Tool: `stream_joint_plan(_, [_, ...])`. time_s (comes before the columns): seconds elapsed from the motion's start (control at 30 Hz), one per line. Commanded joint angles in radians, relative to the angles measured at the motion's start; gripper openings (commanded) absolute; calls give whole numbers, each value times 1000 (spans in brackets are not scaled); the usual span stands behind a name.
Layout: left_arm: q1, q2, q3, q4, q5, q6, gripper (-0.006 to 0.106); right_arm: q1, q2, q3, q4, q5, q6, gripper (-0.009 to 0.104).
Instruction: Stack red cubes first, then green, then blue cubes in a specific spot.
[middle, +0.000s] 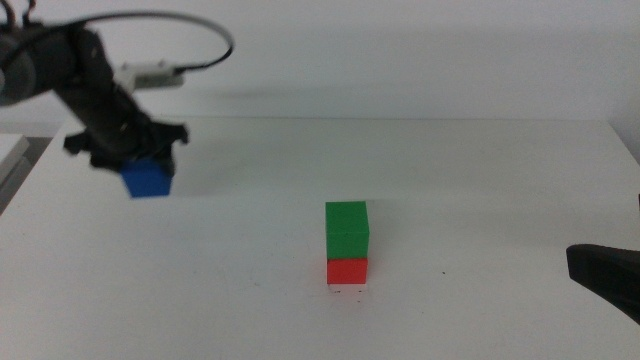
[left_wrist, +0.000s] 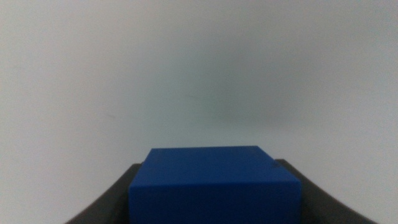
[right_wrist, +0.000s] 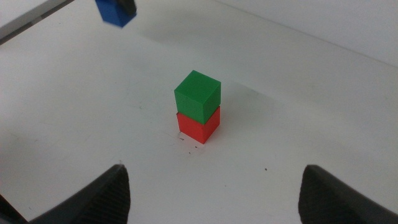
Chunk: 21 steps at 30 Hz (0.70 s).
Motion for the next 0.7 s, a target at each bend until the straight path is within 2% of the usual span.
stream_joint_plan(0.0, [-96,-115,-3,8,66,-73,-2,3,-4,5,-6,-5,-6,93])
stream_joint_plan(0.17, [-403,-230,-65,82,182,-310,-2,3,-4,5,-6,-5,-6,93])
stream_joint_plan(0.23, [-504,-223,-113,121,244,-432,-2,3,-4,5,-6,-5,-6,93])
stream_joint_plan(0.37, [-658,-189,-167,191,271,-568,-2,3,-4,5,-6,-5,-6,93])
stream_joint_plan(0.47, [-715,-164,-175,251,274,-662,-2,3,-4,5,-6,-5,-6,93])
stream_joint_plan(0.67, [-721,-116,-175,246,246,-684,-2,3,-4,5,-6,-5,-6,93])
